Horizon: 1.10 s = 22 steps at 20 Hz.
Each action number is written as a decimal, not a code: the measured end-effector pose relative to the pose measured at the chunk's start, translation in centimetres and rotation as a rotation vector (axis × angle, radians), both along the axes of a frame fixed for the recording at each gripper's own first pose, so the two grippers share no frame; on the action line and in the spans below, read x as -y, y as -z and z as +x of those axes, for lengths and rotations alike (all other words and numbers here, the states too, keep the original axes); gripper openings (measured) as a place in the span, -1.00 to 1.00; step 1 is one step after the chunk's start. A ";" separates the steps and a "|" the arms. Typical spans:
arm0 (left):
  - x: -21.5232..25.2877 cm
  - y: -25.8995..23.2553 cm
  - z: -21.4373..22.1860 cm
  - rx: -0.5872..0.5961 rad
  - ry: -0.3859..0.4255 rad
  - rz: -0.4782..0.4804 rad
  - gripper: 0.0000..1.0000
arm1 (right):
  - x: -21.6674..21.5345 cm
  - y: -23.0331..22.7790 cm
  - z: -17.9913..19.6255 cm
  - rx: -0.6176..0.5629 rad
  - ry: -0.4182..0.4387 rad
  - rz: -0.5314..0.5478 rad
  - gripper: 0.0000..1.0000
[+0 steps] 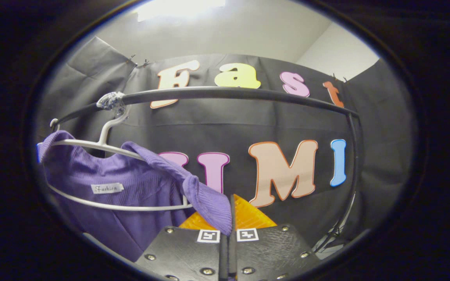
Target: Grasp the clothes on the hanger with both hands and then place them into the laundry hamper below.
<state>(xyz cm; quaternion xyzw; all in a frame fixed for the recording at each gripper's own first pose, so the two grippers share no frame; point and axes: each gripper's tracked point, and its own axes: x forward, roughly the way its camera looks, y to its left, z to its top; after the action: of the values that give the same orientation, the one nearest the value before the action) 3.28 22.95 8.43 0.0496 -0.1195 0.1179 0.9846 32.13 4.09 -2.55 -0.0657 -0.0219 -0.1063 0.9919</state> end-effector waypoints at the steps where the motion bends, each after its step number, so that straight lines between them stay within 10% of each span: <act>1: 0.4 0.8 0.1 -0.021 0.025 -0.037 -1.00 | -0.3 -0.2 0.0 0.008 0.000 0.004 -0.97; 10: 10.3 8.5 2.7 -0.157 0.269 -0.052 -0.96 | -0.9 -0.3 -0.4 0.020 -0.017 -0.041 -0.97; 13: 13.5 10.7 3.0 -0.207 0.334 -0.053 -0.13 | -1.5 -0.1 -0.8 0.015 -0.037 -0.067 -0.97; 16: 14.4 13.0 4.3 -0.241 0.265 -0.053 0.67 | -1.9 0.3 -1.0 0.011 -0.057 -0.074 -0.97; 22: 8.8 14.0 5.4 -0.210 -0.048 0.028 0.79 | -2.6 1.0 -1.4 0.000 -0.088 -0.076 -0.97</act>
<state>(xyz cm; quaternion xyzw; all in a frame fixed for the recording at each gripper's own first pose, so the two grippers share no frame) 8.70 14.19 -5.55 0.0783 -0.0162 0.1340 0.9877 30.76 6.68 -3.51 -0.1025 -0.0290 -0.0618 0.9924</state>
